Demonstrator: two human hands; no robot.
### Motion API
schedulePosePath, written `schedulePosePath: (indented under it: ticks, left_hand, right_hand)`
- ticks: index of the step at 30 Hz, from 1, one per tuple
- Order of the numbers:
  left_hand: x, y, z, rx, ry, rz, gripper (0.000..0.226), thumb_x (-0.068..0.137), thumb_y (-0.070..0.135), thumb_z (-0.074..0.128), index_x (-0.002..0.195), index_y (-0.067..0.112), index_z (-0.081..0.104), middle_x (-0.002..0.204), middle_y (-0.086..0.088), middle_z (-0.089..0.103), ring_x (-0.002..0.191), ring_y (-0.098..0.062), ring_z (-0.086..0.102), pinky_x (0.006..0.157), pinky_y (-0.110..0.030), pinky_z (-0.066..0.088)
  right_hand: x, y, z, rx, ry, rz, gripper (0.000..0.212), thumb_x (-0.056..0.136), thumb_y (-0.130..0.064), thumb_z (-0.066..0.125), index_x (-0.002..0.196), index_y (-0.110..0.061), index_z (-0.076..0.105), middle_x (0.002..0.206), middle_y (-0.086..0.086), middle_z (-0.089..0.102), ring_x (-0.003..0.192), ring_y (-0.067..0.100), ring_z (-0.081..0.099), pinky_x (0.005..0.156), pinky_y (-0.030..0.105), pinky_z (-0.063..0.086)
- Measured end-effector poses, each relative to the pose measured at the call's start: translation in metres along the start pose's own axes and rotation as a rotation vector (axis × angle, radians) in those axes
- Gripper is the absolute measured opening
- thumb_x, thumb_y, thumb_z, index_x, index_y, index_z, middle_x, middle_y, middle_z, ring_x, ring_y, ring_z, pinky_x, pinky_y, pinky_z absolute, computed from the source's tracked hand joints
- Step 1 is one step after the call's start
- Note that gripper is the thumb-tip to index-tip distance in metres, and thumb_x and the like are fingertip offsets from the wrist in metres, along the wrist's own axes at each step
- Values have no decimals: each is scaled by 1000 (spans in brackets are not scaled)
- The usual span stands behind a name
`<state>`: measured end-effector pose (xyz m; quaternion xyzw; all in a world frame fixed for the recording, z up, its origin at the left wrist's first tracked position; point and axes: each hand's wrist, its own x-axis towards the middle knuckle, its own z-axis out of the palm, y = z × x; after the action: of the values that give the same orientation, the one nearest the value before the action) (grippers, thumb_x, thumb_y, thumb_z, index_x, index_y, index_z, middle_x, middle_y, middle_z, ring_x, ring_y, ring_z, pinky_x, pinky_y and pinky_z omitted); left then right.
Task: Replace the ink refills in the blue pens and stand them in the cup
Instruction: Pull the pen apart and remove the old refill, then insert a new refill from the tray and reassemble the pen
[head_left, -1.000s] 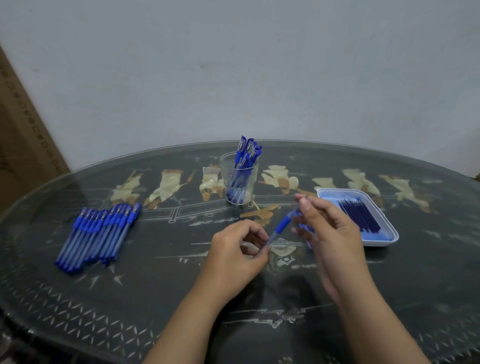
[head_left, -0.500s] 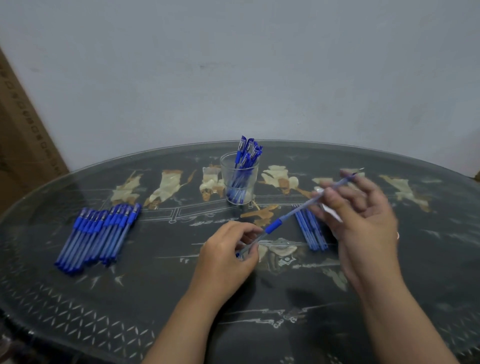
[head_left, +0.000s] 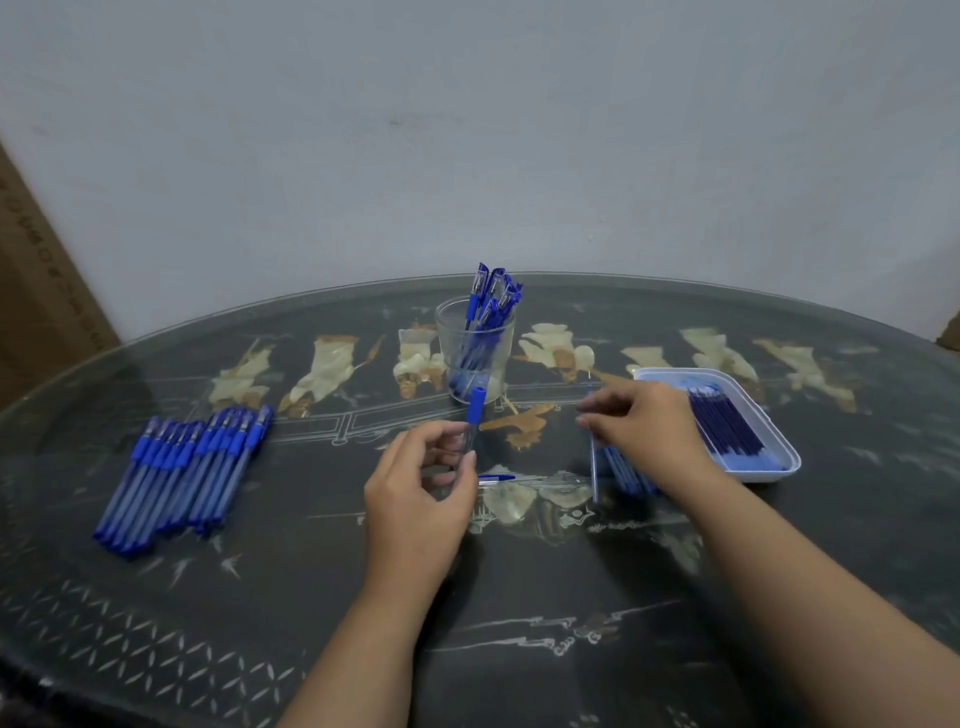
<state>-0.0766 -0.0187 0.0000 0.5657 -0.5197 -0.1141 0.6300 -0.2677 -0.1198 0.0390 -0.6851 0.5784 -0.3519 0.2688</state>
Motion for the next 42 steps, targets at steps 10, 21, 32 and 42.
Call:
schedulePosePath:
  ticks: [10,21,32,42]
  left_hand:
    - [1,-1,0,1,-9,0,32,79,-3,73,98,22,69,90,6,64,83,-5,63,68,-9,49]
    - [1,-2,0,2,-17,0,30,79,-2,74,98,21,69,91,6,65,84,-7,64,68,-10,49]
    - [2,-2,0,-1,-37,-19,29,80,-2,73,98,20,69,91,5,65,84,-6,64,68,-10,50]
    - [2,-2,0,-1,-40,-16,29,80,-1,73,98,21,69,91,6,65,84,-6,64,67,-10,49]
  right_hand:
    - [20,14,11,-186,-37,-5,6,82,-15,77,86,-12,76,59,-13,58,59,2,56,50,4,39]
    - [28,22,19,-314,-37,-32,3,82,-14,75,80,-14,77,84,3,72,78,13,61,71,24,45]
    - [29,27,22,-397,33,-26,13,86,-9,65,79,-1,73,84,12,70,81,26,63,71,33,53]
    - [25,25,22,-379,63,-5,14,87,-10,62,80,-2,71,86,12,67,83,28,62,75,40,54]
